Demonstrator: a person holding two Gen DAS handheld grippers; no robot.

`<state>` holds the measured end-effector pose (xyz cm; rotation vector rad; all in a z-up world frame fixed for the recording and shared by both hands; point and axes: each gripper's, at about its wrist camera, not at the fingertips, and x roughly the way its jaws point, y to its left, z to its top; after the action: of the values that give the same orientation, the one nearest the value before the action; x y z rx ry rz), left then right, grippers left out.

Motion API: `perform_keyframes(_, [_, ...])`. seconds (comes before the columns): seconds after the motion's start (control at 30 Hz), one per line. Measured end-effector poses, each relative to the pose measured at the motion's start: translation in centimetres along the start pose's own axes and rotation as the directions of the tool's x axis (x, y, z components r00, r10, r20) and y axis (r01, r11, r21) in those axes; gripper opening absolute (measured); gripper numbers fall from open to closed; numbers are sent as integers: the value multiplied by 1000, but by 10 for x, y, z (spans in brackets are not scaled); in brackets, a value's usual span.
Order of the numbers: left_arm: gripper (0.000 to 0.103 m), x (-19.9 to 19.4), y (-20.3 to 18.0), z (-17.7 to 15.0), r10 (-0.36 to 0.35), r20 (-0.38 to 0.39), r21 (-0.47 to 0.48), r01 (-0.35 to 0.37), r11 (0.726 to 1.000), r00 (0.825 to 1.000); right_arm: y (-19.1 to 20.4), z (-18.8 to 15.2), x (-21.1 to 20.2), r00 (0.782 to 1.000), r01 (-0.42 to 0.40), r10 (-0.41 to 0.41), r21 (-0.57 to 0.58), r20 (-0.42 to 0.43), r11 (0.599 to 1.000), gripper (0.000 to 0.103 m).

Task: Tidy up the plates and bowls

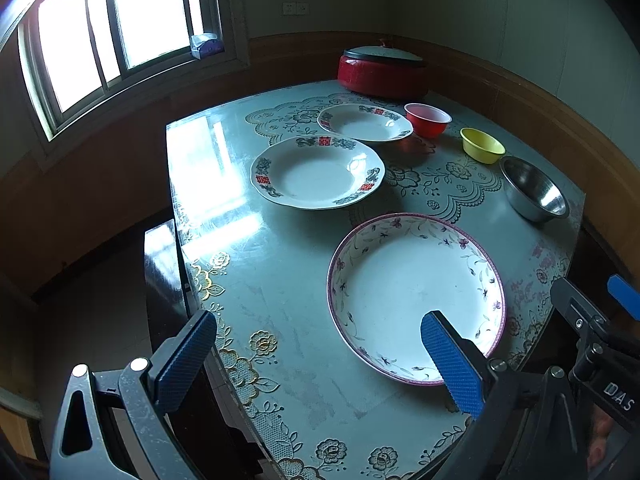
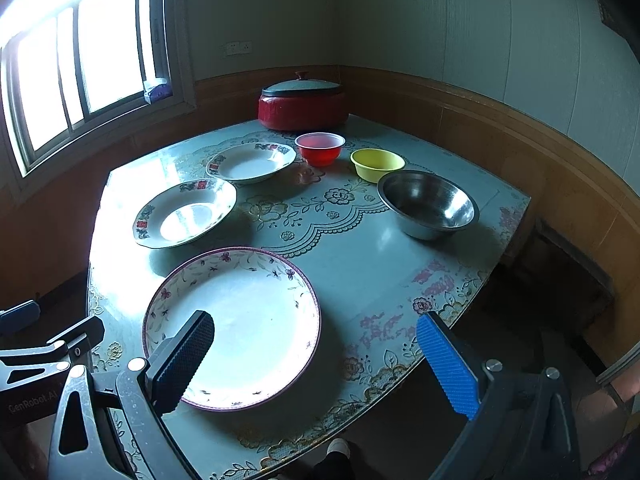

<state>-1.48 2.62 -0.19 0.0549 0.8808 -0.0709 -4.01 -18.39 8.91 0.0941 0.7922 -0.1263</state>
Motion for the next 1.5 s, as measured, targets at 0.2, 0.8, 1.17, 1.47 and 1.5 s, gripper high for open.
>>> perform_keyframes(0.2, [103,0,0,0,1,0,0,-1,1000,1000,-1,0,0,1000,0,0,5,-4,1000,103])
perform_keyframes(0.8, [103,-1,-1,0,-2,1,-12,2,1000,1000,-3,1,-5,1000,3,-3,4,10,1000,103])
perform_keyframes(1.17, [103,-1,-5,1,-2,5,-1,2,1000,1000,-4,0,-2,1000,-2,2,3,-3,1000,103])
perform_keyframes(1.47, [103,0,-8,2,-7,2,-1,7,1000,1000,-9,2,-1,1000,16,-16,15,1,1000,103])
perform_keyframes(1.5, [103,0,-8,2,-8,3,-1,8,1000,1000,-10,2,-1,1000,20,-20,17,1,1000,103])
